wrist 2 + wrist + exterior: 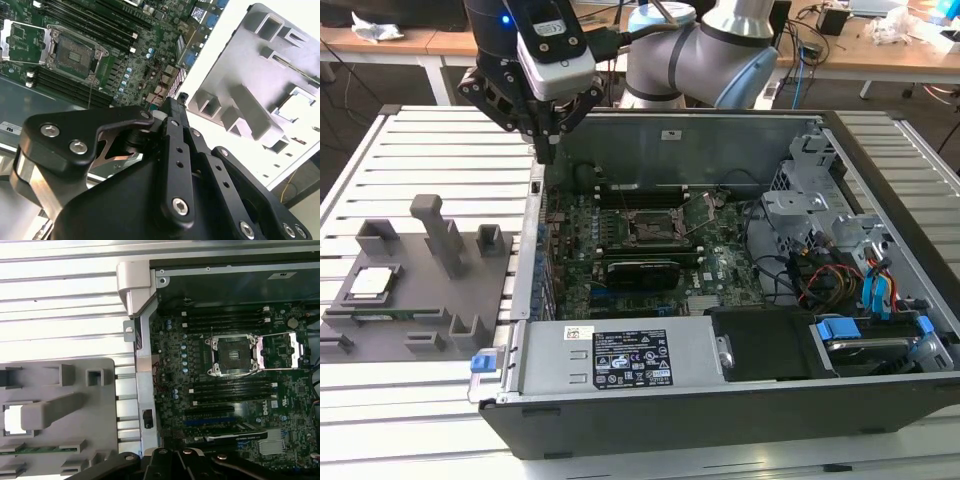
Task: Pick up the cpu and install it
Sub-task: 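Reach for the cpu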
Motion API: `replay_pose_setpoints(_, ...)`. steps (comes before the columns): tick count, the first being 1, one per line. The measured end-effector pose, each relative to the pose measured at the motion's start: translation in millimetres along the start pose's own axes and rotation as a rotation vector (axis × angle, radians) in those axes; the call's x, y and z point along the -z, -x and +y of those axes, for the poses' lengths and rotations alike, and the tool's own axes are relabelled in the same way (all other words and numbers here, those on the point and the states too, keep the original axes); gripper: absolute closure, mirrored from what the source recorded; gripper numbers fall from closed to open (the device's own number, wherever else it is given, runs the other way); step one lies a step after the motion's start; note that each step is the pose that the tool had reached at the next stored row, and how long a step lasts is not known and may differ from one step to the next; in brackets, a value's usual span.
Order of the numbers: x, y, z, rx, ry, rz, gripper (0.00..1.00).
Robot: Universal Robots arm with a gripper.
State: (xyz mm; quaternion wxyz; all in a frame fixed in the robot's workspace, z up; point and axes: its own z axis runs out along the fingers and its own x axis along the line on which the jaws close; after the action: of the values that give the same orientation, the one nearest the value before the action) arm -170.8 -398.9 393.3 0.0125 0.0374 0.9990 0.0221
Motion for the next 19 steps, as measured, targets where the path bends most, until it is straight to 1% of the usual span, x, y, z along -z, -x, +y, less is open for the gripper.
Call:
replay_pose_setpoints(8, 0.2, -7.1, -0.5, 0.000, 0.0000, 0.0000, 0.89)
replay_pose_setpoints(9, 0.3, -9.7, -0.7, 0.000, 0.0000, 0.0000, 0.89)
replay_pose_setpoints(19, 0.5, -18.3, -1.4, 0.000, 0.0000, 0.0000, 0.89)
